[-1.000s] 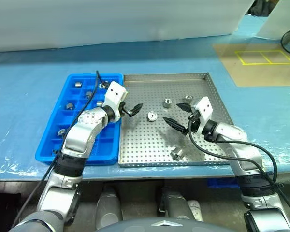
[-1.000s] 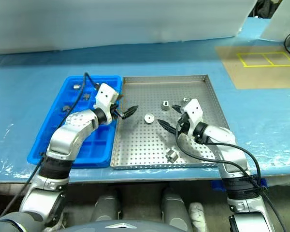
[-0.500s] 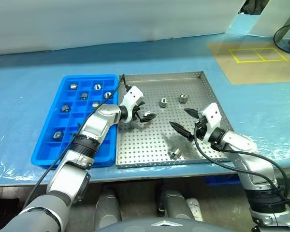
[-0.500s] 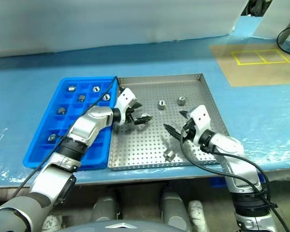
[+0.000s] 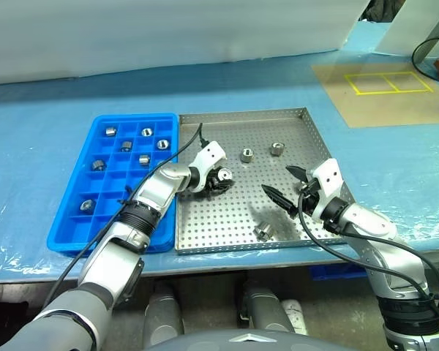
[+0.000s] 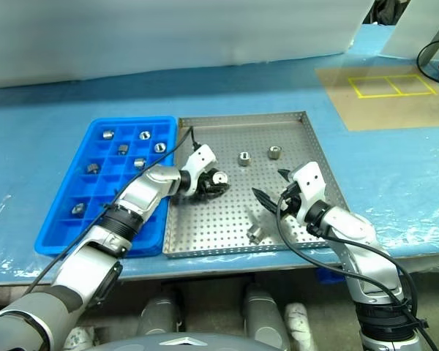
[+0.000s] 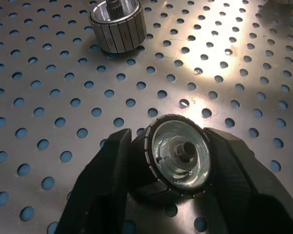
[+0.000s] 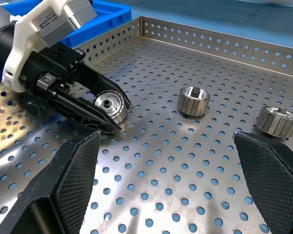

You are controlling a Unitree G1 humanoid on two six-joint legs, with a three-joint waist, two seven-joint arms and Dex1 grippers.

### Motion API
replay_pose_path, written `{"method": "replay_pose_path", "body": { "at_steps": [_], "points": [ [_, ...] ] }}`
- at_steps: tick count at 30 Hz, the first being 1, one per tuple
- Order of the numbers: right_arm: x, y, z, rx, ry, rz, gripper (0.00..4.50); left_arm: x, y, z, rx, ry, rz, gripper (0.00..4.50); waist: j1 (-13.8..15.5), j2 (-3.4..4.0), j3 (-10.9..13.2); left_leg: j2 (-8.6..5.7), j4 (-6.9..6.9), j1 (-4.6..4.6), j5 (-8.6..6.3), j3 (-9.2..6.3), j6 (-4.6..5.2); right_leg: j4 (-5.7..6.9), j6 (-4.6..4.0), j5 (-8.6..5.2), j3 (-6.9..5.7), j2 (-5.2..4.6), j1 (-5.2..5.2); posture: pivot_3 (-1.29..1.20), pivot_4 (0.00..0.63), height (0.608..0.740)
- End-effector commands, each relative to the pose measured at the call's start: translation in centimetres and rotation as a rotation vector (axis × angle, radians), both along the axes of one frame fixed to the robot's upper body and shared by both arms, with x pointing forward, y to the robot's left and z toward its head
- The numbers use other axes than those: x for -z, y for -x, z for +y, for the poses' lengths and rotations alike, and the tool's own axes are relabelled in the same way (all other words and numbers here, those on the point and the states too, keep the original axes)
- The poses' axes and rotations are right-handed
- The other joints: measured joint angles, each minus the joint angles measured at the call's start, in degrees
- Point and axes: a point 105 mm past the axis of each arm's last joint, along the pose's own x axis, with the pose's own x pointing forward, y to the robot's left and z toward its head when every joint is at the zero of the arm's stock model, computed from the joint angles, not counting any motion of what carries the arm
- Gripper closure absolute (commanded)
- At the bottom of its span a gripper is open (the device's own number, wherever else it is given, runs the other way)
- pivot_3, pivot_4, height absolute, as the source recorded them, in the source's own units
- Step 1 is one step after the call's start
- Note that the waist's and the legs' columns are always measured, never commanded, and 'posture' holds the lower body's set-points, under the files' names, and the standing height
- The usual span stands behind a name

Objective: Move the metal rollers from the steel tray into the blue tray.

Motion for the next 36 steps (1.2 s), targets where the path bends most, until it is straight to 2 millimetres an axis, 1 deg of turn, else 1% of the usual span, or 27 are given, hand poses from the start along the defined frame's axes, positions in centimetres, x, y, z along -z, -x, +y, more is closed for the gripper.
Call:
{"method": "replay_pose_path", "body": {
  "at_steps": [1,3,6,10,15,21,27,32,36],
  "points": [
    [-1.4,0.1,0.1,-0.008,-0.006,-0.054,0.0,-2.8,-0.7,-0.1,-0.046,0.083,-0.073,2.62,-0.09,0.0,0.0,0.0,0.0,-0.01,0.0,0.0,0.0,0.0,0.0,0.0,0.0,0.0,-0.01,-0.45,0.15,0.74],
    [-1.3,-0.1,0.4,-0.028,-0.011,-0.052,0.0,-4.0,-0.7,0.5,-0.111,0.151,-0.085,2.62,-0.14,0.0,0.0,0.01,0.0,-0.03,-0.01,0.0,0.01,-0.01,0.0,0.0,-0.01,0.0,-0.02,-0.4,0.15,0.74],
    [-1.4,-0.8,1.3,-0.07,-0.02,-0.051,0.0,-5.6,-0.3,1.8,-0.211,0.235,-0.114,2.62,-0.48,-0.01,0.0,0.01,-0.01,-0.04,-0.02,0.0,0.02,-0.02,0.0,0.0,-0.02,0.0,-0.03,-0.33,0.15,0.74],
    [-1.6,-1.8,2.7,-0.14,-0.033,-0.055,0.0,-6.8,0.7,4.2,-0.369,0.287,-0.163,2.62,-0.53,0.0,0.01,0.06,0.0,-0.04,-0.01,-0.02,0.01,0.01,-0.01,0.0,-0.07,0.01,-0.04,-0.24,0.15,0.74],
    [-1.8,-3.2,4.8,-0.253,-0.046,-0.053,0.0,-7.7,3.1,8.0,-0.609,0.337,-0.249,2.62,0.51,0.0,0.03,0.06,0.0,-0.14,-0.01,-0.05,0.02,-0.03,-0.01,-0.01,-0.14,-0.02,-0.08,-0.12,0.15,0.74],
    [-1.8,-4.3,6.8,-0.365,-0.048,-0.048,0.0,-7.2,5.7,11.7,-0.851,0.323,-0.334,2.62,2.93,0.0,0.05,0.1,-0.05,-0.22,-0.01,-0.1,0.01,-0.08,-0.02,-0.02,-0.28,-0.03,-0.1,0.03,0.15,0.74],
    [-1.7,-5.0,8.1,-0.445,-0.041,-0.041,0.0,-6.2,7.4,14.8,-1.037,0.302,-0.352,2.62,5.37,-0.01,0.06,0.1,-0.05,-0.24,-0.01,-0.14,0.0,-0.08,-0.02,-0.02,-0.32,-0.05,-0.11,0.11,0.15,0.74],
    [-1.8,-5.1,8.3,-0.465,-0.037,-0.04,0.0,-5.3,7.8,15.7,-1.09,0.292,-0.331,2.62,6.93,-0.01,0.06,0.09,-0.05,-0.29,-0.01,-0.15,0.0,-0.09,-0.01,-0.02,-0.32,-0.05,-0.15,0.12,0.15,0.74],
    [-1.6,-4.9,8.0,-0.463,-0.032,-0.034,0.0,-5.1,7.1,16.3,-1.106,0.285,-0.333,2.62,7.25,-0.01,0.06,0.09,-0.05,-0.29,-0.01,-0.16,-0.01,-0.07,-0.01,-0.02,-0.31,-0.05,-0.16,0.1,0.15,0.74]
  ]
}}
